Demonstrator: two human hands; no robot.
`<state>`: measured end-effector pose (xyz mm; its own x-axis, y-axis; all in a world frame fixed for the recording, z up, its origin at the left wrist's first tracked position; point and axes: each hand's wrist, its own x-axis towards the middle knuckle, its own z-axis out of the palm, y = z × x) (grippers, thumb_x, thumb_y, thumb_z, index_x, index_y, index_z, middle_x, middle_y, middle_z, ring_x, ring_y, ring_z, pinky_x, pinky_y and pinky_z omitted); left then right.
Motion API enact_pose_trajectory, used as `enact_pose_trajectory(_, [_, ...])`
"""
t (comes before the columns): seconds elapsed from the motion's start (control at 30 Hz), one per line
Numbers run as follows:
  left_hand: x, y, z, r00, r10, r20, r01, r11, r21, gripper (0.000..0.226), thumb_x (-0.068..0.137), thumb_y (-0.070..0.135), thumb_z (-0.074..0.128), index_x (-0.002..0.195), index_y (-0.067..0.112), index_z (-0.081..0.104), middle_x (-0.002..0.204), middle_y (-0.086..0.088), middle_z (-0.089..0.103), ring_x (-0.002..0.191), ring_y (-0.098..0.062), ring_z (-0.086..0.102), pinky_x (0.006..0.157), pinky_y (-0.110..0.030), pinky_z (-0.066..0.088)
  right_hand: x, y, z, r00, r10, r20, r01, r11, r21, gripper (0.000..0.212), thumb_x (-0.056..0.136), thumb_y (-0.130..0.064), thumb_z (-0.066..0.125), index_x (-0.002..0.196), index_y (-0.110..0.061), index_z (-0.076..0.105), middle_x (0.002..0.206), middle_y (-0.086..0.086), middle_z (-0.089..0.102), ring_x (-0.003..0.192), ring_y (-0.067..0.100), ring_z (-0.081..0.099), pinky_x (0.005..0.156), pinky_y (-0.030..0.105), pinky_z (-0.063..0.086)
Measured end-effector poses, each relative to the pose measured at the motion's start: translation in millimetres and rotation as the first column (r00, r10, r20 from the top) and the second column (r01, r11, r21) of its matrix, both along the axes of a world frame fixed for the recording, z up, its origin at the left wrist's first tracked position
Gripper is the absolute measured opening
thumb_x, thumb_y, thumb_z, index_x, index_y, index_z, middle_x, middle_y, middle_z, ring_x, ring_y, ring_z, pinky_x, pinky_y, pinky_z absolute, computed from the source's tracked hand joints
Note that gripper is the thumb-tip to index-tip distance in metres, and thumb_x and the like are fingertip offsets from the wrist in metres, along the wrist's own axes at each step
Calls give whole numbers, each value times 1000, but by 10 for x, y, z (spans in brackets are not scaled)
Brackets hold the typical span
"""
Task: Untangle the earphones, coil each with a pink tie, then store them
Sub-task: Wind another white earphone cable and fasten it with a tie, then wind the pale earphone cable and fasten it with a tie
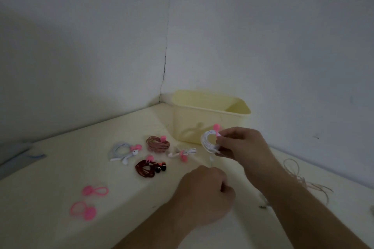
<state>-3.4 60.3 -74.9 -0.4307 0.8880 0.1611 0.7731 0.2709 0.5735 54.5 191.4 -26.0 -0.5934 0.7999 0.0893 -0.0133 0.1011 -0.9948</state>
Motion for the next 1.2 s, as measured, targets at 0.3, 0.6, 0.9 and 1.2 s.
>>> enact_pose_trajectory(0.3, [-60,4,-28,999,-30,40,26,995,97,18,88,32,52,83,20,65,76,2,69,71,-15,65,57,-25,41,-273,179,-379,936,-200,290,205,979,12,10,73,-5,73,72,5,75,80,30,74,74,40,76,72,59,65])
enact_pose_trajectory(0.6, [-79,62,-75,1000,-9,17,7,997,82,18,87,35,52,79,23,63,69,4,65,64,-11,62,57,-31,48,-102,211,-403,779,-388,493,174,888,425,34,87,-36,66,73,-5,71,66,8,66,69,29,66,52,30,44])
enact_pose_trajectory(0.9, [-111,93,-112,978,4,207,-28,993,113,19,84,35,54,80,28,71,68,11,70,64,-9,68,61,-32,54,498,181,19,859,-399,320,263,881,393,26,83,-6,53,87,-22,73,94,2,76,89,25,69,82,42,57])
enact_pose_trajectory(1.2, [-72,81,-87,959,24,281,-82,977,196,21,90,17,60,76,27,73,60,8,68,48,-2,53,49,-21,36,1498,390,102,870,-448,204,349,854,386,38,82,10,44,91,-18,68,79,3,76,64,21,68,56,34,47])
